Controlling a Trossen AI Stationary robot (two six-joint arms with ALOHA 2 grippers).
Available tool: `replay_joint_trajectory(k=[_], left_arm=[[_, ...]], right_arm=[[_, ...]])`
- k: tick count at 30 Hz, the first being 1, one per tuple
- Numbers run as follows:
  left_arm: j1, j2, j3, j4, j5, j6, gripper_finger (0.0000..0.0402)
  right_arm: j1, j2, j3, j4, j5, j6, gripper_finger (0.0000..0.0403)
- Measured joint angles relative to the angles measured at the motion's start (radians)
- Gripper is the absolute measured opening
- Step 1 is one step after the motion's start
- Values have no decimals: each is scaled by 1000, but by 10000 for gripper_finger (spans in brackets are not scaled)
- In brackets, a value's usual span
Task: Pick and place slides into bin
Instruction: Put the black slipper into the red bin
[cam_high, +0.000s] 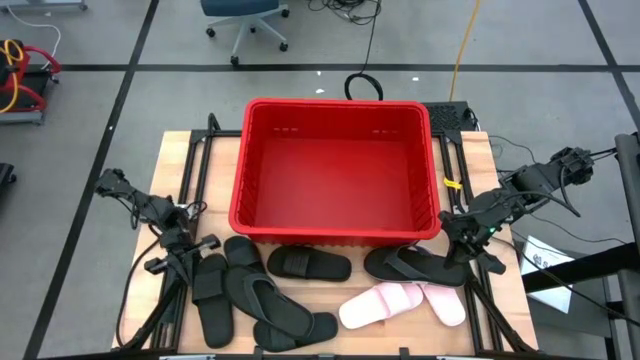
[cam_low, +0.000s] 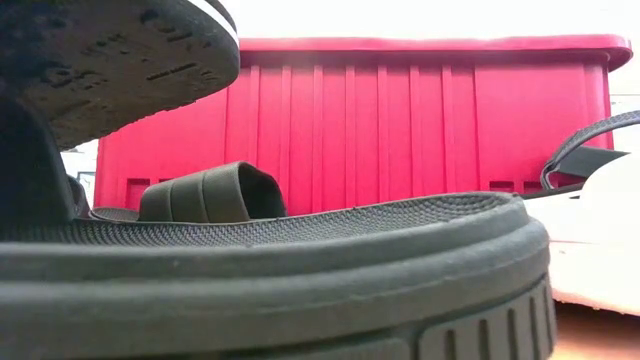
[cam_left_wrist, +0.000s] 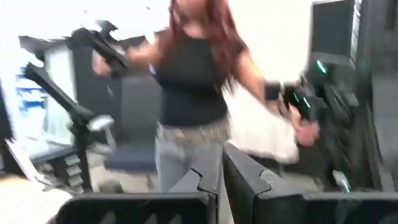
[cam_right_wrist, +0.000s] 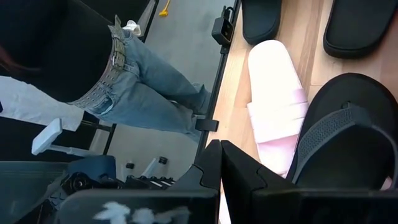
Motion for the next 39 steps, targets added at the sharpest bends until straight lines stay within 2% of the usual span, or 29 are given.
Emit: replay_joint_trajectory(k=[2,4,5,8,13,20,27,33,36,39], left_arm=[[6,0,18,35,-138,-193,24],[15,1,44,-5,-289,-389,24],[20,6,58,-38,-321,-432,24],[27,45,114,-42,-301,-415,24],[27,165,283,-92,-276,-390,24],[27,479,638,-339,-278,-377,24],[19,786,956,-579,-213,-453,24],[0,920,1089,-650,-195,-537,24],[-2,945,1091,-665,-191,-604,24],[-2,953,1080,-667,-201,-609,24]], right_arm=[[0,0,0,0,0,3,0],[0,0,0,0,0,-1,0],[0,-1,0,0,0,-1,0],[0,-2,0,0,0,-18,0],[0,-2,0,0,0,-18,0],[0,-2,0,0,0,-18,0],[11,-2,0,-1,-1,-24,0],[26,-2,0,-1,-1,-65,0],[26,-2,0,-1,0,-85,0],[26,-2,0,-1,0,-119,0]])
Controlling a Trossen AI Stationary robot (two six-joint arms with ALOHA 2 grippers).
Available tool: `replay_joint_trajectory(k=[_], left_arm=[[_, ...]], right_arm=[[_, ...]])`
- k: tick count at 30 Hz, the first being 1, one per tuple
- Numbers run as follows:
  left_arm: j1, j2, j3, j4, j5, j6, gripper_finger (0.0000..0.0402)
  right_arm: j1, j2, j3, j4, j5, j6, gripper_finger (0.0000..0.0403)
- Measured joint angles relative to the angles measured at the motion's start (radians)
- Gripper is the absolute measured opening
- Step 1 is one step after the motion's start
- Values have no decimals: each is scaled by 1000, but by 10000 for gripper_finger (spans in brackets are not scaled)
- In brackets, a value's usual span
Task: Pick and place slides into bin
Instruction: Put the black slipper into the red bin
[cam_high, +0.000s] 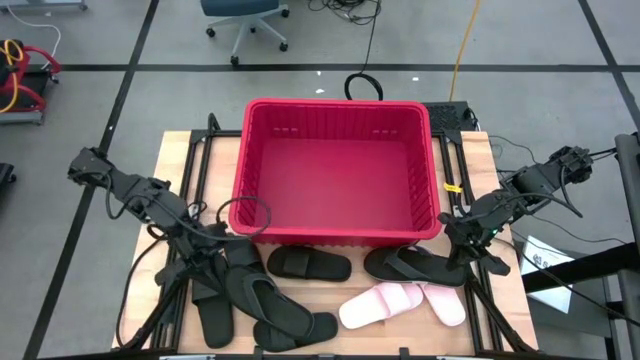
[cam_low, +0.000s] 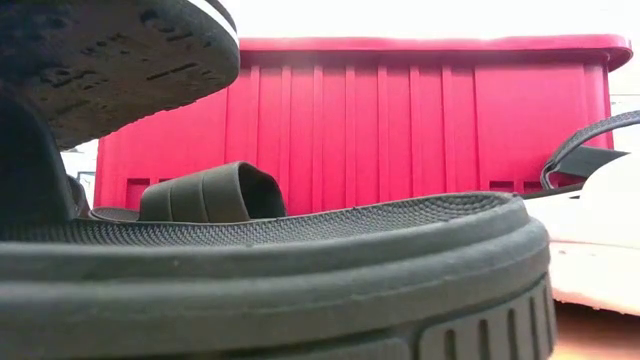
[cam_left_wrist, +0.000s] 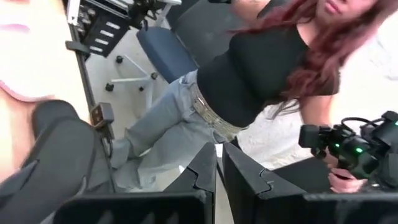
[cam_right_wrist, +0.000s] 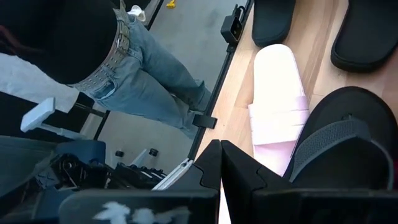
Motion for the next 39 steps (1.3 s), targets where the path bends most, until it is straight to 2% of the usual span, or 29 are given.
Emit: replay_joint_trajectory(k=[8,12,16,21,31,39], left_arm=[[8,49,-1,123,-152,-40,24],[7,67,-2,180,-144,-94,24],[8,68,-2,180,-145,-83,24],[1,68,-2,86,-228,-84,24],[0,68,-2,-280,-222,-308,24],[0,68,-2,-298,-166,-447,24]], right_arm=[[0,0,0,0,11,-18,0],[0,0,0,0,26,-17,0],[0,0,0,0,26,-16,0],[0,0,0,0,27,-16,0],[0,0,0,0,53,-19,0],[0,0,0,0,53,-12,0]])
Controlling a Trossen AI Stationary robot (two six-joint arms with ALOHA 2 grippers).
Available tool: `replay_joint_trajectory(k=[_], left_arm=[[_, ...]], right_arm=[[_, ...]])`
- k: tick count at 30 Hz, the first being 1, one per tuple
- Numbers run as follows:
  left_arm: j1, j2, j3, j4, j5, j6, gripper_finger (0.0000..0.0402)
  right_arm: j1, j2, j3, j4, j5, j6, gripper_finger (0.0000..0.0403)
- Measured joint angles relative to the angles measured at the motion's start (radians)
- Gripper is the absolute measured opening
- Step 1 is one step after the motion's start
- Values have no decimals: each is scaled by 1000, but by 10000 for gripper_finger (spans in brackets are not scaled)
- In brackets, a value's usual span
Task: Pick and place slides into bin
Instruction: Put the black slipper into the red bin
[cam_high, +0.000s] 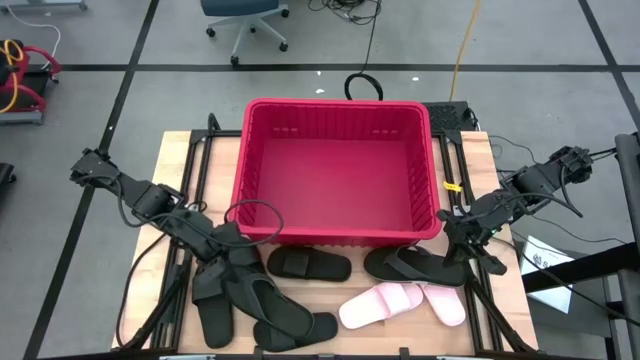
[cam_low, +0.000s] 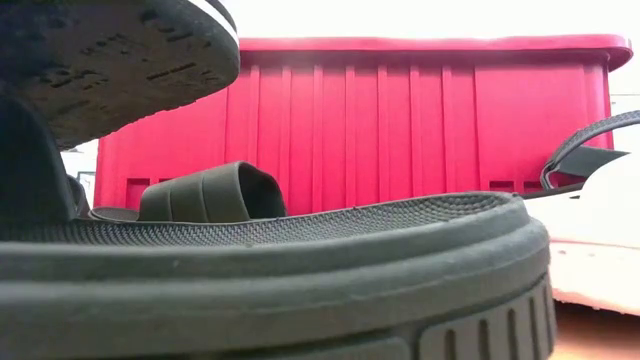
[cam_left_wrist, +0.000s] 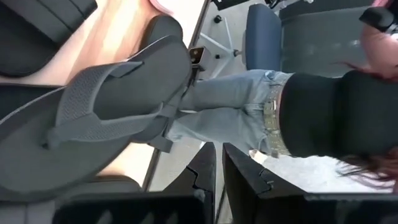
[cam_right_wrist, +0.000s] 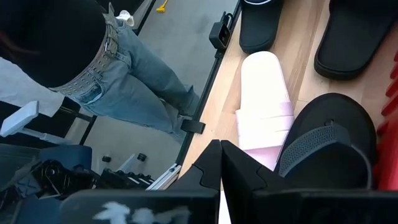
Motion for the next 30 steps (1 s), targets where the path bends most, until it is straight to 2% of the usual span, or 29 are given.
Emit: replay_joint_trajectory(k=[9,15,19,26,30], left_arm=[[0,20,0,15,0,12,24],[-8,42,0,32,86,120,24],[-13,51,0,27,32,76,24],[-6,77,0,25,58,29,27],[-7,101,0,9,67,-17,54]], right_arm=[[0,0,0,0,26,0,0],[0,0,0,0,26,0,0],[0,0,0,0,26,4,0],[0,0,0,0,52,3,0],[0,0,0,1,53,3,0]])
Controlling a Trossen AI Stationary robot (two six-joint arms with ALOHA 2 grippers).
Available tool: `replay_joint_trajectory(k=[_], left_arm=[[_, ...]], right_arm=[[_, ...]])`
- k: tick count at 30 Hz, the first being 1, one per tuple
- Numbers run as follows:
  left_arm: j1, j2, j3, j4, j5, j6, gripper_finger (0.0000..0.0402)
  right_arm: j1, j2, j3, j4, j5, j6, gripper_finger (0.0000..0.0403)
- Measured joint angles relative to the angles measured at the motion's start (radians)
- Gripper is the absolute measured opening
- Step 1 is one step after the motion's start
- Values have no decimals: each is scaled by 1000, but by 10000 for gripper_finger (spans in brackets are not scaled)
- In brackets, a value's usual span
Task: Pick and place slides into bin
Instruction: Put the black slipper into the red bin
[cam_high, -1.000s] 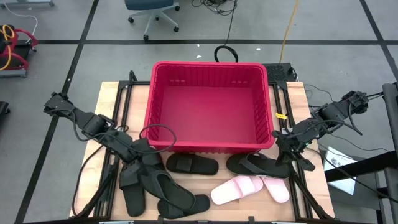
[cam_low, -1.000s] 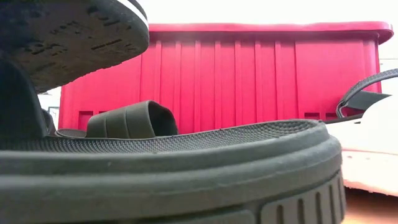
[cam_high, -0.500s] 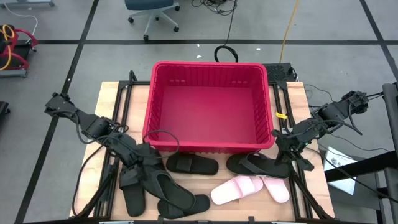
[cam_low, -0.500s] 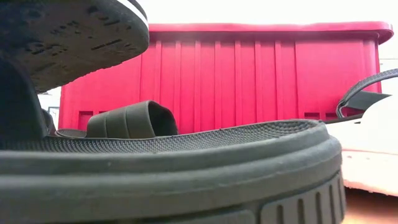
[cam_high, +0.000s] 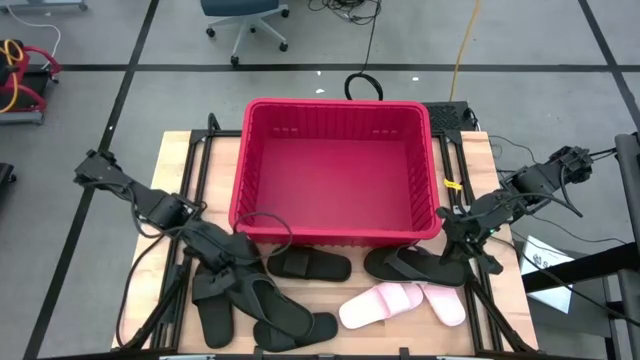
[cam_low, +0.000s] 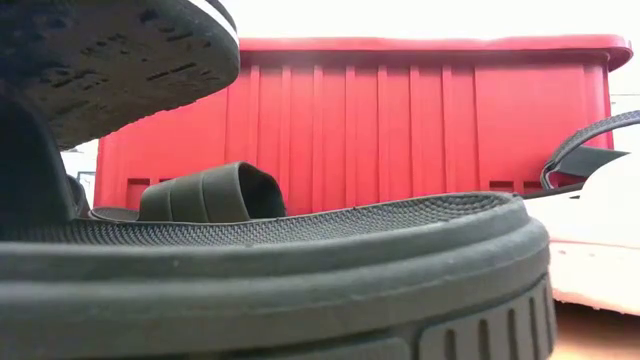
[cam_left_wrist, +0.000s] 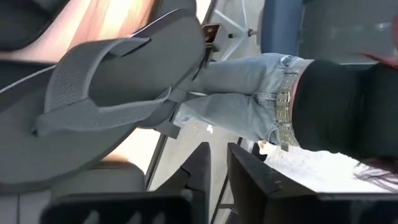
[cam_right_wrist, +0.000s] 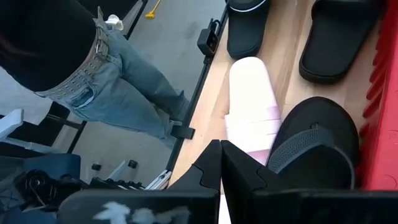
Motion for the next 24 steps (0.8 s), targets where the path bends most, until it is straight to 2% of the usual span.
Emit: replay_joint_trajectory(k=[6,12,17,24], left_arm=[[-1,49,0,-14,35,0,97],[-50,120,0,-27,3,-113,115],[-114,165,0,-28,-80,-201,115],[-199,161,0,-29,-355,-288,115]], right_arm=[[0,0,0,0,0,-1,0],[0,0,0,0,-1,-2,0],[0,0,0,0,-3,0,0],[0,0,0,0,-4,-7,0]])
